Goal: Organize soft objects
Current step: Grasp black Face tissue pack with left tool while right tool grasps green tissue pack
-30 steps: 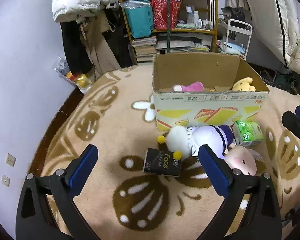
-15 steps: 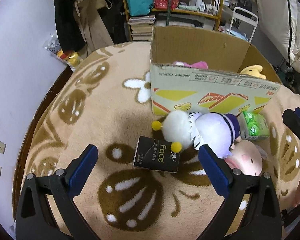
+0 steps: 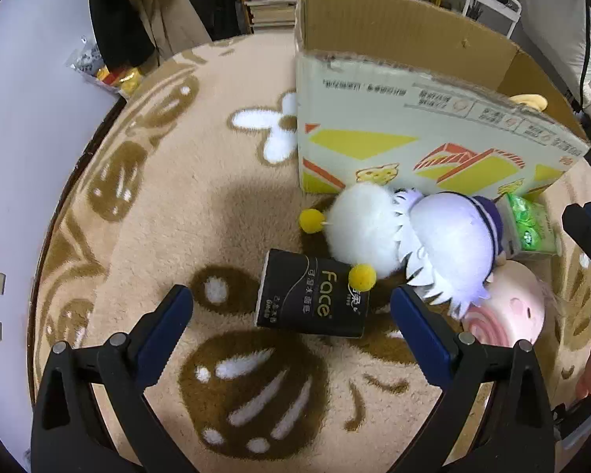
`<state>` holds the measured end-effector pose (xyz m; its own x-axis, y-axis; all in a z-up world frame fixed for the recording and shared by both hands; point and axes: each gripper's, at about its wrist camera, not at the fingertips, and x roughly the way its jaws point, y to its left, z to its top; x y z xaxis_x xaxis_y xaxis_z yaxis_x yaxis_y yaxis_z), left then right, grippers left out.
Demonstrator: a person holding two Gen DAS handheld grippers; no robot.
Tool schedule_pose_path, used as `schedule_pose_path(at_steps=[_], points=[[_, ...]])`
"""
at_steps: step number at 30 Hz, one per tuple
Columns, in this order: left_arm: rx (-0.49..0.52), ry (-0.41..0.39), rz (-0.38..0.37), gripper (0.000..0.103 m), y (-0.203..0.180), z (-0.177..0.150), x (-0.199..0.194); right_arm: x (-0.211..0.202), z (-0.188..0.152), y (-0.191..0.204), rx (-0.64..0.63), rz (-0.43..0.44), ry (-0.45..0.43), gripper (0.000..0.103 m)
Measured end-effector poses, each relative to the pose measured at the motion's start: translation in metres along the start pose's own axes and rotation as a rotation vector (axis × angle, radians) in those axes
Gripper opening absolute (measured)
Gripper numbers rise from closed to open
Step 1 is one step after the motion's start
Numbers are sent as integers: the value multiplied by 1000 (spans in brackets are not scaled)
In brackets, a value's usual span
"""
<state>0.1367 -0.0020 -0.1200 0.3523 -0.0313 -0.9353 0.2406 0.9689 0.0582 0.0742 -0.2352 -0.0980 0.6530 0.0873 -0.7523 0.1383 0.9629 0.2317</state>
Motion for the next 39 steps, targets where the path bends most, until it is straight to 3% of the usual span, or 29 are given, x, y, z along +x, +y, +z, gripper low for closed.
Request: schedule_pose_path(at_steps=[8, 16, 23, 28, 31, 39], points=[[11, 45, 14, 99, -5, 2, 18, 20, -5, -11, 30, -31, 56, 103], [29, 76, 46, 99, -9, 3, 34, 33, -6, -27, 107, -1, 99, 103], [53, 103, 65, 98, -14, 5, 47, 46, -12, -18, 53, -15, 145, 103], [68, 85, 34, 75, -19, 4, 44, 52, -14, -11, 13, -8, 167, 103], [86, 75, 39, 66, -21, 2, 42, 56, -16, -6, 1, -6, 196, 91], [84, 66, 55, 65, -22, -1, 38, 57, -15, -5, -14, -27, 211, 83]])
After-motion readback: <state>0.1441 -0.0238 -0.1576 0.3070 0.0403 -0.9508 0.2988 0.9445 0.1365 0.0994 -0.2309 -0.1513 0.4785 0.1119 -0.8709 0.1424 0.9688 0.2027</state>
